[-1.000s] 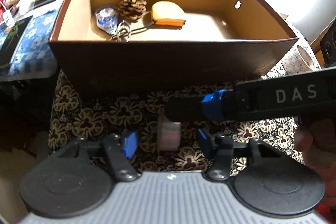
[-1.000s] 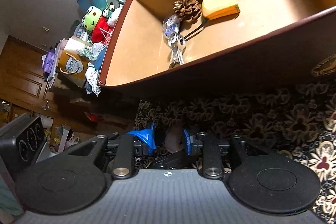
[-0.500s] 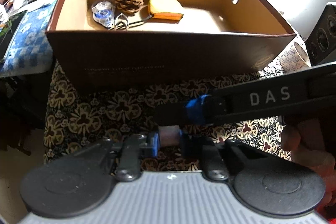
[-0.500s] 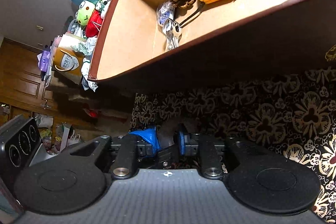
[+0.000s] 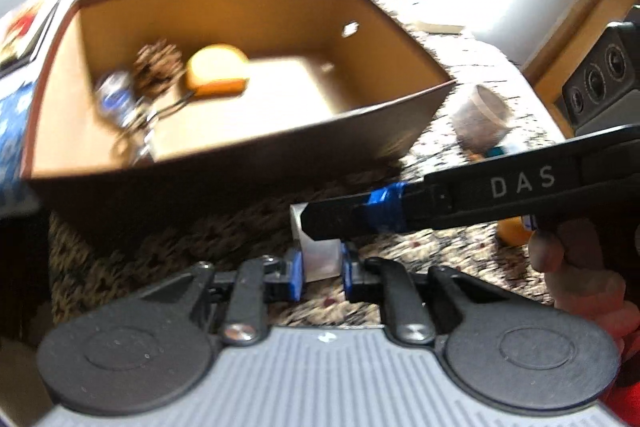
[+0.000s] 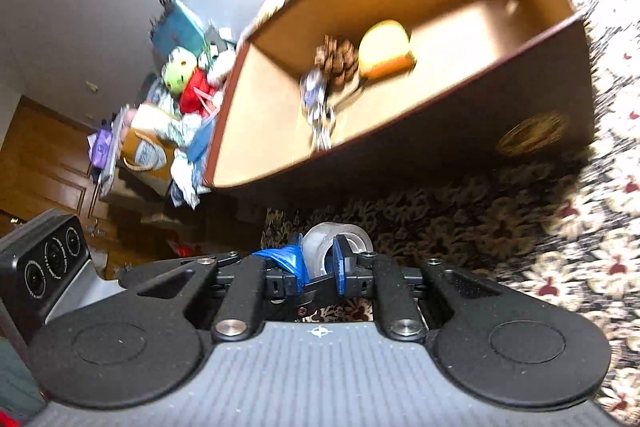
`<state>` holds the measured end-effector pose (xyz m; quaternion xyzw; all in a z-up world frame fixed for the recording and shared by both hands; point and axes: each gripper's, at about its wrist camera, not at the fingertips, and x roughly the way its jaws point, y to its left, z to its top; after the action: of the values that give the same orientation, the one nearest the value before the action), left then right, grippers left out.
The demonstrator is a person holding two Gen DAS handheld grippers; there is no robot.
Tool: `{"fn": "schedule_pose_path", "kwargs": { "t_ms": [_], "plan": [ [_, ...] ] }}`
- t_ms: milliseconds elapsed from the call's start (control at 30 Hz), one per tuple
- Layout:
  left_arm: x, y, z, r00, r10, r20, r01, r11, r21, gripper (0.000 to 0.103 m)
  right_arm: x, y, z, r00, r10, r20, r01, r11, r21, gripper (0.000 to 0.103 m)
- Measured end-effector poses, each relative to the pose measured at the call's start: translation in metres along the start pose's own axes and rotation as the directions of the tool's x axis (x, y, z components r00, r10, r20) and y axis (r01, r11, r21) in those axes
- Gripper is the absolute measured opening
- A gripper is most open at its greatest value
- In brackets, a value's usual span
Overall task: Organize rigid objects
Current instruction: 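Lift the tape roll with the right gripper up over the box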
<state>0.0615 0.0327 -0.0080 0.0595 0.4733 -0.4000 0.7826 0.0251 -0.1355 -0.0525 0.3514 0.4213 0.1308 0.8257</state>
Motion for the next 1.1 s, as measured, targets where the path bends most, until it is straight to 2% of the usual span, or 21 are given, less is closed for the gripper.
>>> {"fn": "schedule_pose_path", "kwargs": {
  "t_ms": [267, 400, 533, 633, 767, 933, 1100],
  "plan": [
    [-0.019, -0.035, 0.04, 0.992, -0.069, 0.11, 0.053, 0.989, 0.136, 0.014, -0.051, 0.009, 0.019, 0.986, 0.01, 0.169, -0.006, 1.0, -0.026, 0.0],
    [-0.031, -0.033, 0.064, 0.983, -0.07, 0.167, 0.041, 0.985, 0.168, 0.014, -0.053, 0.022, 0.04, 0.973, 0.029, 0.23, -0.01, 0.997, -0.082, 0.0],
    [-0.034, -0.019, 0.088, 0.979, -0.04, 0.199, 0.004, 0.984, 0.177, 0.014, -0.041, 0.033, 0.064, 0.967, 0.041, 0.25, -0.005, 0.99, -0.144, 0.0],
    [-0.026, 0.003, 0.102, 0.982, -0.018, 0.189, -0.011, 0.988, 0.151, 0.014, -0.017, 0.041, 0.082, 0.971, 0.028, 0.237, 0.014, 0.985, -0.174, 0.0],
    [-0.008, 0.039, 0.112, 0.99, -0.003, 0.138, -0.009, 0.997, 0.082, 0.014, 0.02, 0.042, 0.101, 0.984, 0.002, 0.181, 0.029, 0.985, -0.17, 0.0],
    [0.023, 0.077, 0.112, 0.999, 0.013, 0.046, -0.013, 1.0, -0.001, 0.014, 0.064, 0.032, 0.115, 0.996, -0.041, 0.076, 0.05, 0.991, -0.121, 0.0],
    [0.051, 0.105, 0.11, 0.998, 0.028, -0.056, -0.032, 0.996, -0.077, 0.014, 0.101, 0.027, 0.122, 0.994, -0.103, -0.032, 0.1, 0.992, -0.083, 0.0]
  ]
}}
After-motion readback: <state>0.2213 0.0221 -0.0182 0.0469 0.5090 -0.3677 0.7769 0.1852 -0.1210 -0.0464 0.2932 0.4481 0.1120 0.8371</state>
